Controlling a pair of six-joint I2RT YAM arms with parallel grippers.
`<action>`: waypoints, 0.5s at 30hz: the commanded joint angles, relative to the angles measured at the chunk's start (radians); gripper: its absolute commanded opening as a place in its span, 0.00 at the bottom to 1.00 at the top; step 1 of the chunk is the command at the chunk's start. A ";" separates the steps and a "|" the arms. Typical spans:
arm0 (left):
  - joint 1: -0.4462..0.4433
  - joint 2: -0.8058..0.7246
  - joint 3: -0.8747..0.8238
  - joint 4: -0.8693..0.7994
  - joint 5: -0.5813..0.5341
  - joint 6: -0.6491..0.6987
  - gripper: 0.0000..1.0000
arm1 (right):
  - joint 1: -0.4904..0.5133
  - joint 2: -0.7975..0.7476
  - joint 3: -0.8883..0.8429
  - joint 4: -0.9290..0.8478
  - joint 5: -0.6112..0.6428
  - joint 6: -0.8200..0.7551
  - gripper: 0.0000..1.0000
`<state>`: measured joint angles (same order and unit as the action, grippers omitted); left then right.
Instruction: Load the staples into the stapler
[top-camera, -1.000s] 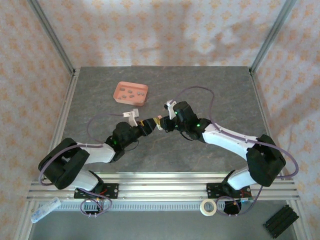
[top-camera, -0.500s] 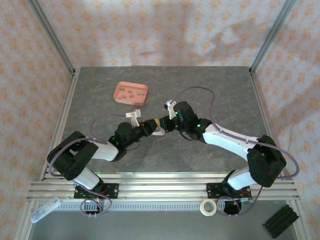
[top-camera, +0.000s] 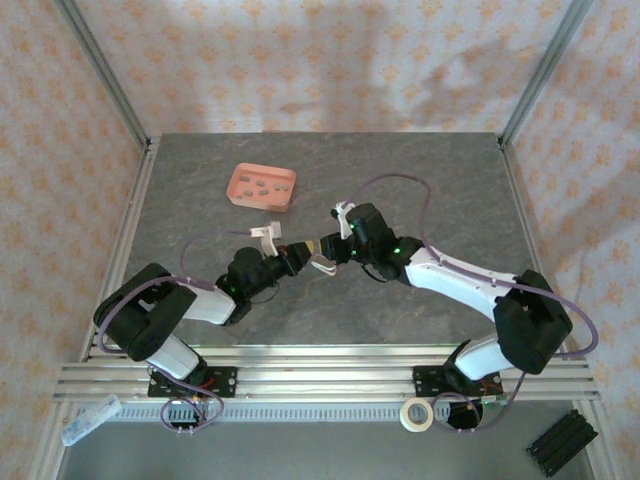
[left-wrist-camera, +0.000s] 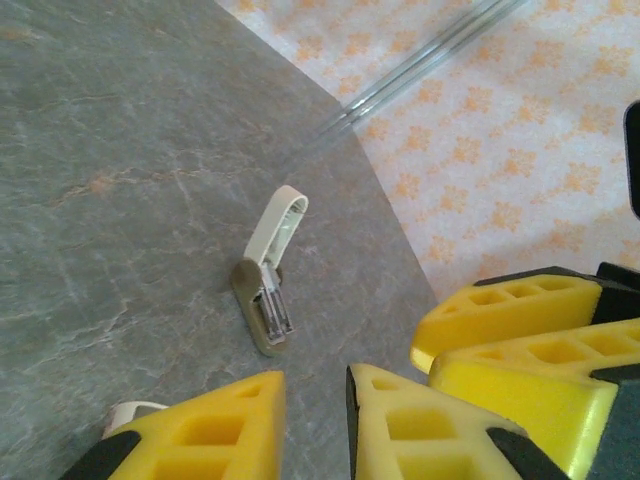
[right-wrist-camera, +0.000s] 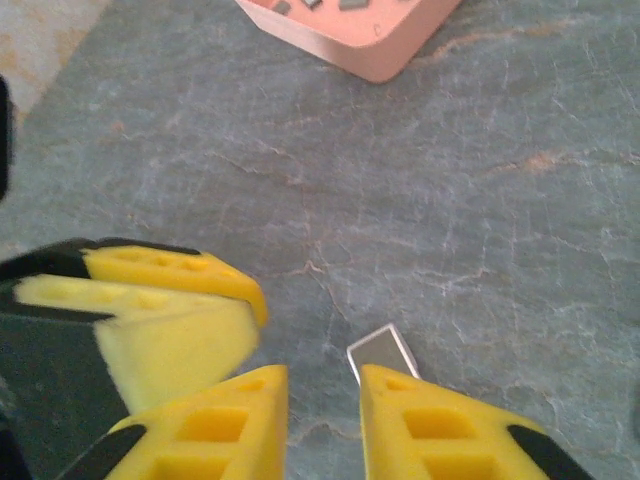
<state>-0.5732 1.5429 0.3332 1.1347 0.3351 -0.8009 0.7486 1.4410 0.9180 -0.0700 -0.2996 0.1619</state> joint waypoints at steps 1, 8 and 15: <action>0.014 -0.054 -0.013 -0.051 -0.057 0.048 0.26 | -0.018 0.047 0.066 -0.136 0.011 0.016 0.29; 0.005 -0.240 0.098 -0.544 -0.046 0.323 0.45 | -0.130 0.081 0.058 -0.187 -0.158 0.079 0.42; 0.008 -0.385 0.212 -0.928 -0.191 0.454 0.60 | -0.142 0.196 0.239 -0.467 -0.238 -0.184 0.49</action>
<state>-0.5678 1.1954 0.5159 0.4339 0.2443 -0.4358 0.5934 1.5925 1.0710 -0.3740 -0.4973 0.1223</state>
